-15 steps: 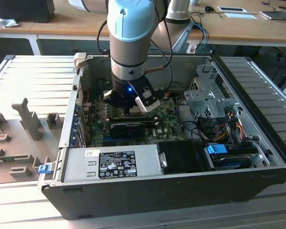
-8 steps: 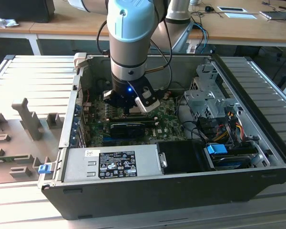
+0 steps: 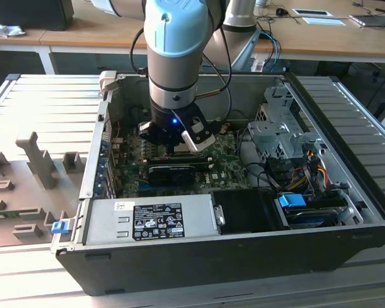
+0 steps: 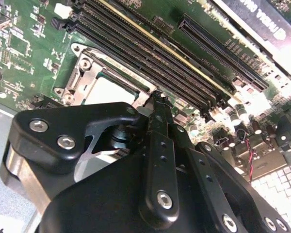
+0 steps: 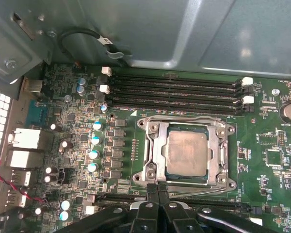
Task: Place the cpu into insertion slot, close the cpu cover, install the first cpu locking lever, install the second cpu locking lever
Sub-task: 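Install the second cpu locking lever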
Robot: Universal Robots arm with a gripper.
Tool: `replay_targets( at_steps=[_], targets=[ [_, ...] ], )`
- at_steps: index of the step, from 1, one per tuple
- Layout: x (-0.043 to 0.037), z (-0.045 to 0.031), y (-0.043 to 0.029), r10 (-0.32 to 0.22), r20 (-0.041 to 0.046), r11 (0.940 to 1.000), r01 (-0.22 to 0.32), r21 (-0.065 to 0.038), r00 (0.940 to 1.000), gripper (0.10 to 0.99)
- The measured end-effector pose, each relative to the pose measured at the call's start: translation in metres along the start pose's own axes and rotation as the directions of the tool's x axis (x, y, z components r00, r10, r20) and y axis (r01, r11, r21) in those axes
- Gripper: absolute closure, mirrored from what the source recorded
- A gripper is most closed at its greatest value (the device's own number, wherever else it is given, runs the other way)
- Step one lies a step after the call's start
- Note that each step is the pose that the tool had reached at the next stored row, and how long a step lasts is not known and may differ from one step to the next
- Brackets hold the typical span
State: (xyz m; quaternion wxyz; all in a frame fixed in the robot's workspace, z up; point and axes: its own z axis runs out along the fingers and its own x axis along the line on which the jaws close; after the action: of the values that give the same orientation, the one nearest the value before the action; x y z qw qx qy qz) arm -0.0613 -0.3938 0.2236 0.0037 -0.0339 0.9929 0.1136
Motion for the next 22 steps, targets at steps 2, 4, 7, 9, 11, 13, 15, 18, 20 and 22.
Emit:
replay_targets(
  at_steps=[2, 4, 7, 9, 11, 13, 15, 18, 20, 22],
  targets=[
    [0.0001, 0.0001, -0.0002, 0.000, 0.0000, 1.0000, 0.000, 0.000, 1.0000, 0.984],
    [0.0004, 0.0002, -0.0005, 0.000, -0.0001, 1.0000, 0.000, -0.001, 1.0000, 0.984],
    [0.0013, 0.0001, -0.0020, -0.001, -0.0003, 1.0000, 0.001, -0.001, 1.0000, 0.984],
    [0.0038, 0.0014, -0.0061, -0.009, -0.0012, 0.9999, 0.009, -0.014, 1.0000, 0.984],
    [0.0053, 0.0028, -0.0103, -0.018, -0.0019, 0.9994, 0.018, -0.030, 0.9998, 0.984],
    [0.0068, 0.0042, -0.0133, -0.026, -0.0029, 0.9989, 0.026, -0.040, 0.9996, 0.984],
    [0.0088, 0.0062, -0.0164, -0.034, -0.0032, 0.9979, 0.034, -0.054, 0.9994, 0.984],
    [0.0091, 0.0110, -0.0177, -0.038, -0.0032, 0.9972, 0.038, -0.065, 0.9993, 0.984],
    [0.0091, 0.0156, -0.0187, -0.040, -0.0031, 0.9969, 0.040, -0.069, 0.9992, 0.984],
    [0.0093, 0.0181, -0.0194, -0.042, -0.0024, 0.9959, 0.042, -0.080, 0.9991, 0.984]
  ],
)
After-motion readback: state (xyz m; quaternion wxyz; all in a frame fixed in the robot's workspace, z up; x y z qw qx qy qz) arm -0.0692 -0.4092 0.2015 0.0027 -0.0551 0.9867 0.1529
